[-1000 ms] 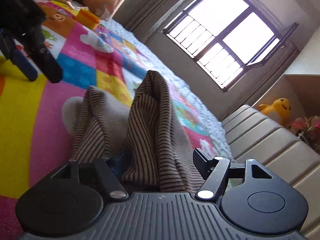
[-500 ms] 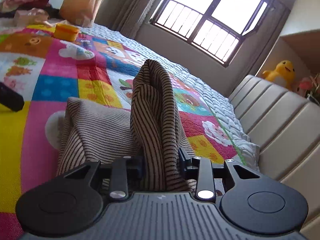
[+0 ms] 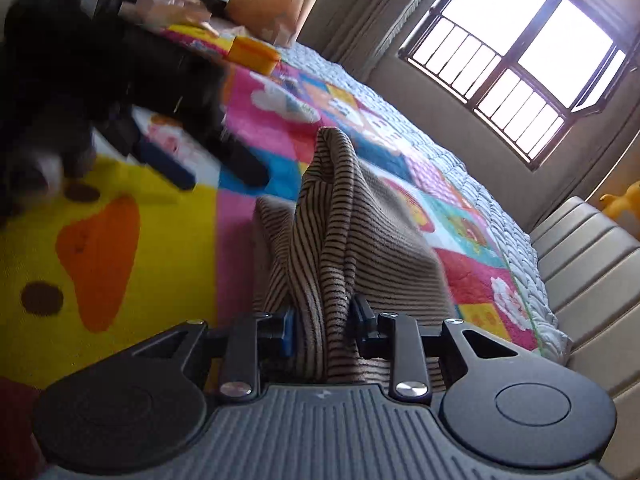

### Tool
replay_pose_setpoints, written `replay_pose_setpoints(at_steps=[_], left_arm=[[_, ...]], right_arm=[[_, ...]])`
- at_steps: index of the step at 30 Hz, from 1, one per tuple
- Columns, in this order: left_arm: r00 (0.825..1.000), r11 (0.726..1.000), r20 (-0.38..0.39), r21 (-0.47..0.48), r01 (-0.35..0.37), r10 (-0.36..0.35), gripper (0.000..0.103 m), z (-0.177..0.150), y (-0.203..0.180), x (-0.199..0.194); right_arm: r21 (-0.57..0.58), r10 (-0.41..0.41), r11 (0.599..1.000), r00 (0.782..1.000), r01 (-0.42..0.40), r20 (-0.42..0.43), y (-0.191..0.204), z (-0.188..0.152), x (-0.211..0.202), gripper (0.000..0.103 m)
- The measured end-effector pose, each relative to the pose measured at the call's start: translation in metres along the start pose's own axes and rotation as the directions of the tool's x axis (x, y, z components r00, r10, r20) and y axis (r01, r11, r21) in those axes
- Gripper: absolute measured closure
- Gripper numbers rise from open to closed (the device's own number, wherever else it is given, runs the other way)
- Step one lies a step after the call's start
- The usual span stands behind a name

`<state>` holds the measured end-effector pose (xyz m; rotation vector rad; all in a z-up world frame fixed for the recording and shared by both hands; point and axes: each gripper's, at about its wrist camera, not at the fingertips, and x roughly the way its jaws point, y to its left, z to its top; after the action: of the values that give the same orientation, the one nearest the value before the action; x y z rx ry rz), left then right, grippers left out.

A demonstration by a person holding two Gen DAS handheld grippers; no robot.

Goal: Fold clothes
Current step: 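Fold the lifted sweater edge over with the right tool and lower it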

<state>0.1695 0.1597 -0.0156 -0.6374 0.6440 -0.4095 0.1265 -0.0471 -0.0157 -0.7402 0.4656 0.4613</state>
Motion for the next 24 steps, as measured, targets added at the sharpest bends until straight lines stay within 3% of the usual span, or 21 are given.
replay_pose_setpoints(at_steps=[2,5,7,10,14,16,18,19,24], left_arm=[[1.0,0.998,0.026,0.06,0.014,-0.016,0.004,0.011,-0.015,-0.01],[0.993,0.986,0.043,0.13,0.1,-0.107,0.007,0.028,-0.045,-0.013],[0.983,0.969,0.034,0.181,0.17,-0.179,0.008,0.036,-0.071,-0.005],[0.975,0.949,-0.02,0.229,0.218,-0.22,0.008,0.038,-0.097,0.028],[0.988,0.979,-0.101,0.155,0.135,-0.12,0.017,0.031,-0.078,0.077],[0.99,0.985,-0.097,0.126,0.118,-0.106,0.023,0.025,-0.058,0.078],[0.991,0.99,-0.091,0.096,0.108,-0.099,0.025,0.021,-0.04,0.077],[0.991,0.991,-0.088,0.082,0.109,-0.102,0.025,0.021,-0.035,0.074],[0.993,0.993,-0.081,0.075,0.095,-0.089,0.025,0.018,-0.027,0.066]], right_arm=[[-0.045,-0.053,0.997,0.998,0.054,0.024,0.015,-0.002,-0.001,0.07],[-0.02,-0.056,0.998,0.998,0.057,0.032,0.016,-0.002,-0.002,0.069],[-0.011,-0.055,0.998,0.998,0.055,0.035,0.015,-0.003,-0.003,0.069],[0.004,-0.048,0.999,0.998,0.048,0.042,0.012,-0.004,-0.005,0.068],[0.063,-0.004,0.998,0.998,-0.001,0.068,-0.005,-0.007,-0.017,0.066],[0.117,0.044,0.992,0.994,-0.056,0.099,-0.021,-0.012,-0.029,0.059],[0.199,0.09,0.973,0.987,-0.116,0.137,-0.042,-0.019,-0.042,0.041],[0.241,0.097,0.961,0.982,-0.134,0.159,-0.053,-0.022,-0.047,0.04],[0.436,0.064,0.883,0.964,-0.176,0.259,-0.108,-0.031,-0.061,0.012]])
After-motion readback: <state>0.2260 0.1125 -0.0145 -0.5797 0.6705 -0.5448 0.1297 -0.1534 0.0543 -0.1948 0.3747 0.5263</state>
